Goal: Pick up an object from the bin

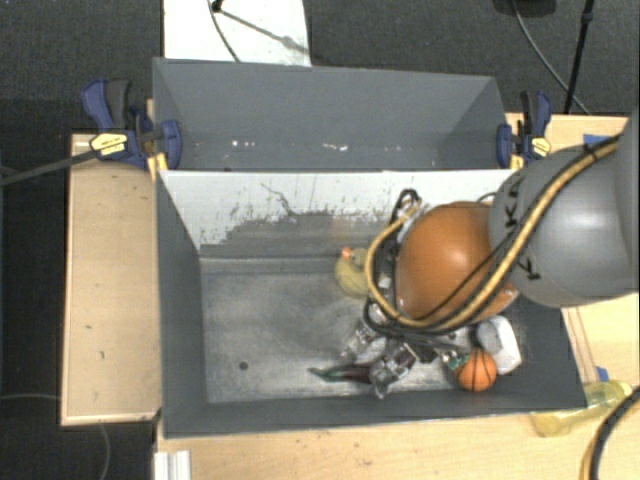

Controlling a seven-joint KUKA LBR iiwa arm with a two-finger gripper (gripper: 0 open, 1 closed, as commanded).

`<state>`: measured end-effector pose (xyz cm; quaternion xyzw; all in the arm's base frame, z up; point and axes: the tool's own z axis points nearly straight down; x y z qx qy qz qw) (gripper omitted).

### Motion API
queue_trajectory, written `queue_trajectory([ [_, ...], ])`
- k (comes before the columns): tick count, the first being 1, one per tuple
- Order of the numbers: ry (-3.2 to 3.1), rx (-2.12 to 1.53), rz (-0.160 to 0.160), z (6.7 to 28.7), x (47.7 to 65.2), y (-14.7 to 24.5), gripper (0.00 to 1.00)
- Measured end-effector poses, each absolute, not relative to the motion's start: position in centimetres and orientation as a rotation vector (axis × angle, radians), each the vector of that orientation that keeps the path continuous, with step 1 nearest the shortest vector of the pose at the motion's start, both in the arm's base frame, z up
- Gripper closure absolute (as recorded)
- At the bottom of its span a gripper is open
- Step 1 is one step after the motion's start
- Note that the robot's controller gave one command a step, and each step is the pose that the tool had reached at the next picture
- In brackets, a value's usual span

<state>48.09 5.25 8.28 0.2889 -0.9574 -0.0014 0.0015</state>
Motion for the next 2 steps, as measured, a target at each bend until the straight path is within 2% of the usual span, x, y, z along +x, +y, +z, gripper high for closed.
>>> queue_trajectory([
  [1, -3.005, 0.904, -0.004, 8.3, 48.1, 5.2, 1.00],
  [2, -3.017, 0.909, 0.000, 25.8, 49.5, 8.3, 1.00],
])
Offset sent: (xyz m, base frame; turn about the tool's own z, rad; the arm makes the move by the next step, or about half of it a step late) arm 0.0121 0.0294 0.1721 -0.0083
